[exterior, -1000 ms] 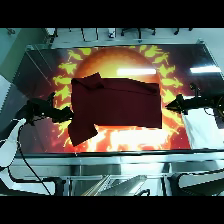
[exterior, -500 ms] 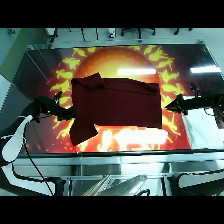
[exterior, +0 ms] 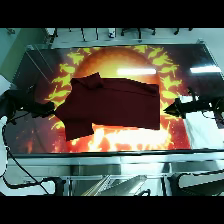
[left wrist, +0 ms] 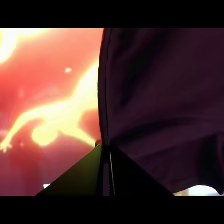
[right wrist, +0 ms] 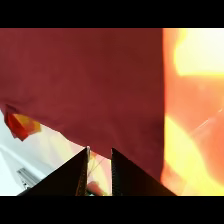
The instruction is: Fold the shirts.
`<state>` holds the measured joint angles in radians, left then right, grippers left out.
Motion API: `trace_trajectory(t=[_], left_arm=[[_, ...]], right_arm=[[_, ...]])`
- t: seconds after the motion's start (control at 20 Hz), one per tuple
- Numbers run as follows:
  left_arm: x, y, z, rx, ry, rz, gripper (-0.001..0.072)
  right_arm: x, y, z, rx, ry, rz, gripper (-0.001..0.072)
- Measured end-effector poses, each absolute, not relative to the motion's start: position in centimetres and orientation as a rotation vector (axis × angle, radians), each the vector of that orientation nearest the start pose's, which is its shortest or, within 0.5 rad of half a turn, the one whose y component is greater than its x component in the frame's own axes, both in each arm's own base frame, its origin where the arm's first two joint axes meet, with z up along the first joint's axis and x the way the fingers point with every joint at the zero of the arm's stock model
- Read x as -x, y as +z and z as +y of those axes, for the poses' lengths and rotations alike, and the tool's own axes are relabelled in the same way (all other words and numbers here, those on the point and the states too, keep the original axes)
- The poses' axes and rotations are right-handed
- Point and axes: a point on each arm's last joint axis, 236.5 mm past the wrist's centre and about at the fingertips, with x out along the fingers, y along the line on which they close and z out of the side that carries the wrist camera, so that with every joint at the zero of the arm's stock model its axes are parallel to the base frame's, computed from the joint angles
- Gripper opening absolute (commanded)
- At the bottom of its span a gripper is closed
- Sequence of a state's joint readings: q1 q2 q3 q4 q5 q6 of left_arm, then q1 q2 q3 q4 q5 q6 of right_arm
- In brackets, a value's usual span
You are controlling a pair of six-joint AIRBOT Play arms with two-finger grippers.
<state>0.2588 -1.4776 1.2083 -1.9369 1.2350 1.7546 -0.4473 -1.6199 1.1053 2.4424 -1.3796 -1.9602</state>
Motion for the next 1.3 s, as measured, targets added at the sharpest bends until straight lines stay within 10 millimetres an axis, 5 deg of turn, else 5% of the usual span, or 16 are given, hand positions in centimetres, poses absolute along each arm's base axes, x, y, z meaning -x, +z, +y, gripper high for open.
trace_trajectory(t=[0.1,0.15,0.2,0.25,0.3,0.6,0.9,1.0,1.05,1.1,1.3], left_arm=[[-37.7,-4.6,2.1,0.396,-0.107,1.429,0.0017],[-37.3,-5.0,2.2,0.400,-0.105,1.439,0.0167],[-37.1,-5.3,2.4,0.395,-0.098,1.441,0.0538],[-37.1,-5.5,2.5,0.396,-0.092,1.436,0.0698],[-37.2,-5.6,2.6,0.394,-0.088,1.427,0.0699],[-39.4,-6.9,4.6,0.442,-0.058,1.399,0.0699],[-39.5,-9.6,1.5,0.617,-0.251,1.537,0.0666],[-39.7,-10.2,0.1,0.637,-0.308,1.572,0.0237],[-39.9,-10.7,-0.2,0.630,-0.321,1.580,0.0086],[-40.2,-10.8,-0.6,0.624,-0.336,1.585,0.0016],[-41.3,-10.3,-1.3,0.601,-0.375,1.571,0.0016]], right_arm=[[-36.7,-5.9,1.7,-0.950,0.378,1.404,0.0183],[-36.2,-6.2,1.7,-0.945,0.371,1.413,0.0183],[-35.9,-6.4,1.8,-0.944,0.365,1.418,0.0184],[-35.6,-6.5,1.8,-0.942,0.362,1.423,0.0185],[-35.4,-6.6,1.9,-0.940,0.361,1.426,0.0188],[-34.9,-6.9,1.9,-0.935,0.358,1.439,0.0189],[-34.9,-6.9,2.0,-0.936,0.359,1.440,0.0191],[-34.8,-6.9,2.0,-0.935,0.358,1.442,0.0436],[-34.7,-7.0,1.9,-0.928,0.354,1.449,0.0433],[-34.5,-7.3,1.7,-0.922,0.342,1.462,0.0433],[-33.3,-9.0,0.9,-0.895,0.275,1.530,0.0434]])
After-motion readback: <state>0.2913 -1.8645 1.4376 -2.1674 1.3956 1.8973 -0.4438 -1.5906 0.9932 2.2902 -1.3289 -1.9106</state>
